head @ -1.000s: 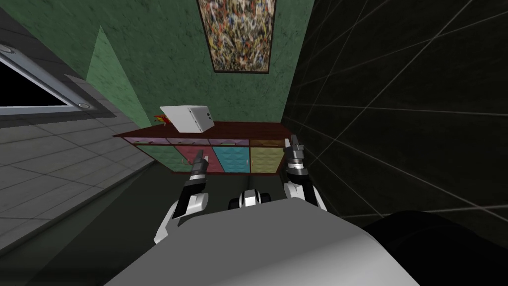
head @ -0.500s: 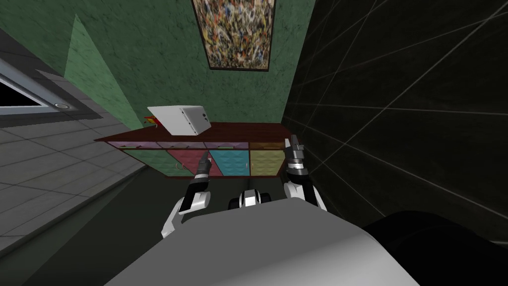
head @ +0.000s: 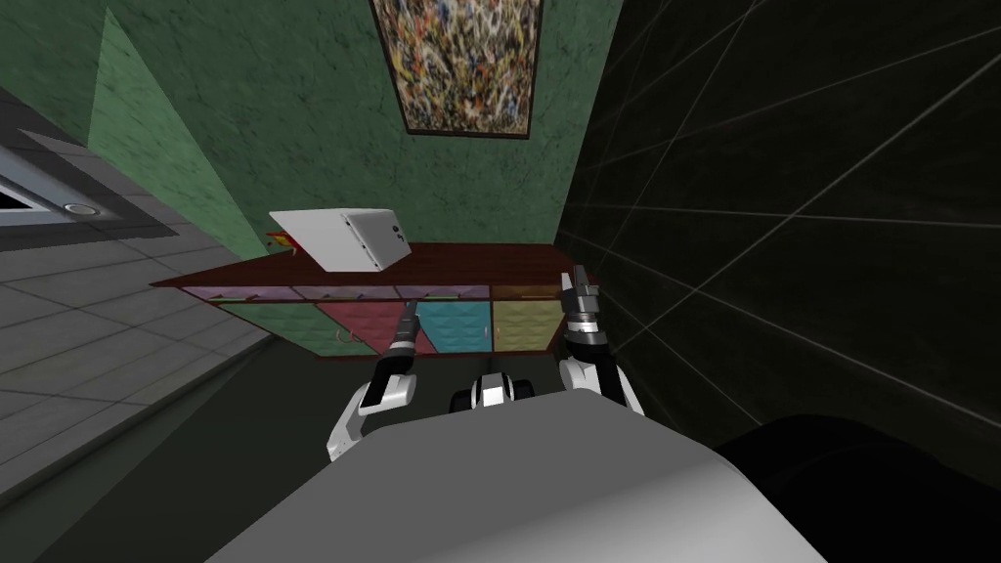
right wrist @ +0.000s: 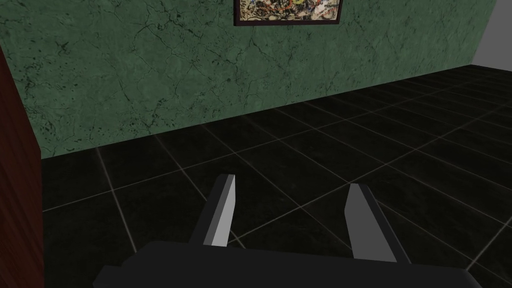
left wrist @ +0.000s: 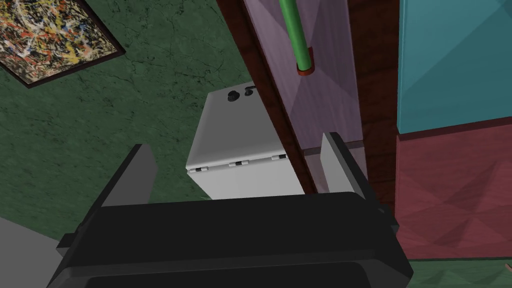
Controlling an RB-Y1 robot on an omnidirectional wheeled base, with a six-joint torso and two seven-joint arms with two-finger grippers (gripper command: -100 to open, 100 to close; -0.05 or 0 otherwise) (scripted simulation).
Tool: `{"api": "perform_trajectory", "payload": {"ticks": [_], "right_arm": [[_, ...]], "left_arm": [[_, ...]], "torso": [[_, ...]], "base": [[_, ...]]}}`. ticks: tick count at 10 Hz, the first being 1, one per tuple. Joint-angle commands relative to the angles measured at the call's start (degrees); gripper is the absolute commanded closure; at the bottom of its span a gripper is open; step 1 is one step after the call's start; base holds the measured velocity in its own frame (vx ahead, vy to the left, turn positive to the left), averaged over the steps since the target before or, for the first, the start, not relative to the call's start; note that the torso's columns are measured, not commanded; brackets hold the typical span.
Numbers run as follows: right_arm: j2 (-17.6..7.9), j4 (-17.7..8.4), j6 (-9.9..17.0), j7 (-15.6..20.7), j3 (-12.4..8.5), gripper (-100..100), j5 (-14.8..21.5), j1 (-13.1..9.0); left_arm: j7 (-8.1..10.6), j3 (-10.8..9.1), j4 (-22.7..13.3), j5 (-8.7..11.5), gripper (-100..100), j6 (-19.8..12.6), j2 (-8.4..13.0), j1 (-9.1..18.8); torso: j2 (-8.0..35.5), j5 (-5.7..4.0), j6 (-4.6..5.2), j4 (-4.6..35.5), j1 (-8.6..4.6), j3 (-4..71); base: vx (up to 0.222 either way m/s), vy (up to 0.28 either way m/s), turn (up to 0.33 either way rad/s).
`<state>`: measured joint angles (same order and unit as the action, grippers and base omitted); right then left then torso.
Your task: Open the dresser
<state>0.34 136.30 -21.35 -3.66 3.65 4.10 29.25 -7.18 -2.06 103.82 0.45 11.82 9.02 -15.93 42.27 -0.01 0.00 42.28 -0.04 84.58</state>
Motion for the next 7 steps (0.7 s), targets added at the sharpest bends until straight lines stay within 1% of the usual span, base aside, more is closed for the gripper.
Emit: {"api": "perform_trajectory", "payload": {"ticks": [1, 2, 3, 5, 6, 7], "right_arm": [[0.00, 0.00, 0.00, 0.00, 0.00, 0, 0.00, 0.00], [0.00, 0.00, 0.00, 0.00, 0.00, 0, 0.00, 0.00], [0.00, 0.00, 0.00, 0.00, 0.00, 0, 0.00, 0.01], [0.00, 0.00, 0.00, 0.00, 0.00, 0, 0.00, 0.00], [0.00, 0.00, 0.00, 0.00, 0.00, 0, 0.00, 0.00], [0.00, 0.00, 0.00, 0.00, 0.00, 0, 0.00, -0.01]], "left_arm": [[-0.22, 0.14, -2.91, -0.55, -100, -0.92, 0.86, 1.37], [-0.39, 0.27, -4.87, -0.96, -100, -1.58, 1.36, 2.30], [-0.47, 0.32, -5.75, -1.14, -100, -1.88, 1.60, 2.71], [-0.64, 0.45, -7.70, -1.55, -100, -2.55, 2.22, 3.63], [-0.70, 0.44, -7.13, -1.50, -100, -2.20, 1.78, 3.35], [-0.74, 0.46, -7.27, -1.53, -100, -2.26, 1.81, 3.42]], "torso": [[-0.02, 0.00, 0.00, -0.01, 0.03, 0.01], [-0.01, 0.01, 0.00, 0.00, 0.07, 0.01], [-0.13, 0.03, 0.00, -0.03, 0.13, 0.07], [0.14, 0.00, -0.01, 0.03, 0.01, -0.08], [0.18, 0.00, 0.00, 0.05, 0.01, -0.11], [0.25, -0.01, -0.01, 0.07, -0.01, -0.15]], "base": [[0.112, 0.017, -0.037], [0.162, 0.036, -0.059], [0.149, 0.026, -0.045], [0.093, 0.020, -0.031], [0.042, 0.009, -0.010], [0.010, 0.002, 0.002]]}}
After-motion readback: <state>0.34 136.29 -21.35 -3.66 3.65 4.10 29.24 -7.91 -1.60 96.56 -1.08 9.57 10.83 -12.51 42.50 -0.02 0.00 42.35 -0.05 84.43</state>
